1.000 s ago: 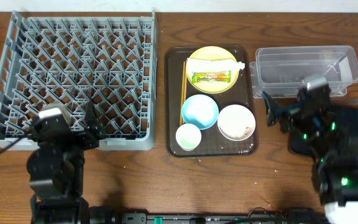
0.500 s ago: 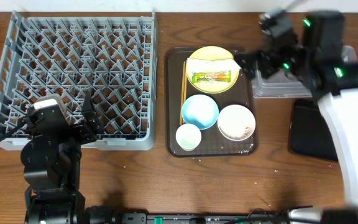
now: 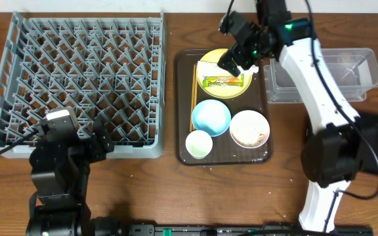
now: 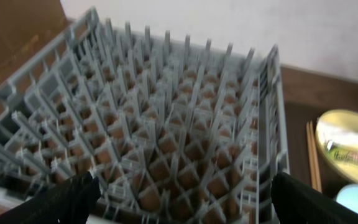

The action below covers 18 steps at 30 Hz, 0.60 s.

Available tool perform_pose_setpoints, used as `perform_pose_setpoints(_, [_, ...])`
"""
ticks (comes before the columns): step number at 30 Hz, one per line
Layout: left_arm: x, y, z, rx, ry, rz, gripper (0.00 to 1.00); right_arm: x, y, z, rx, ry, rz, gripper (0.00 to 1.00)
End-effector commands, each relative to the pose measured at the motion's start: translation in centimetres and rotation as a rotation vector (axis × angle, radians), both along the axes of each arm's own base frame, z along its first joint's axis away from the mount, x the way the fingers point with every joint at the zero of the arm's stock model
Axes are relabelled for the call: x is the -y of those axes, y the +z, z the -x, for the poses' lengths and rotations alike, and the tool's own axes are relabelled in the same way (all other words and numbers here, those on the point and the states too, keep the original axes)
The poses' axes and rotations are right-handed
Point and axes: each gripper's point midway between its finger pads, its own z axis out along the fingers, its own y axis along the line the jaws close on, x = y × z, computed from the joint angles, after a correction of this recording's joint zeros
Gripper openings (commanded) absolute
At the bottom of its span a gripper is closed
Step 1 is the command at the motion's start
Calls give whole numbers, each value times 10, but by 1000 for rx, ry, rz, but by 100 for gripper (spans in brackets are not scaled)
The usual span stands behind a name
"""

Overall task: Sort waste into correct bins and load items into the dishwasher
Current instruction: 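Reach right gripper to yellow plate and grasp snack wrapper and tissue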

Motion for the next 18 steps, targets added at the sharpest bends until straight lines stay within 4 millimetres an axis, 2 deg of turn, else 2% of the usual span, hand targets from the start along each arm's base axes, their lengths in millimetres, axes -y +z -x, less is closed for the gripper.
perform_pose_setpoints(1, [1, 6, 0, 15, -5, 7, 91, -13, -5, -4, 18, 65, -14, 99])
perform_pose_setpoints(7, [1, 9, -1, 26, -4, 6, 91, -17, -57, -20, -4, 102, 18, 99])
perform_pose_setpoints(12, [2, -5, 6, -35, -4, 11, 91, -14, -110, -22, -80, 99, 68, 99])
perform_pose_setpoints(15, [2, -16, 12, -87, -4, 16, 91, -12, -131, -23, -105, 94, 87, 99])
perform_pose_setpoints(18, [2, -18, 14, -97, -4, 17, 91, -10, -145, -25, -115, 88, 103, 99])
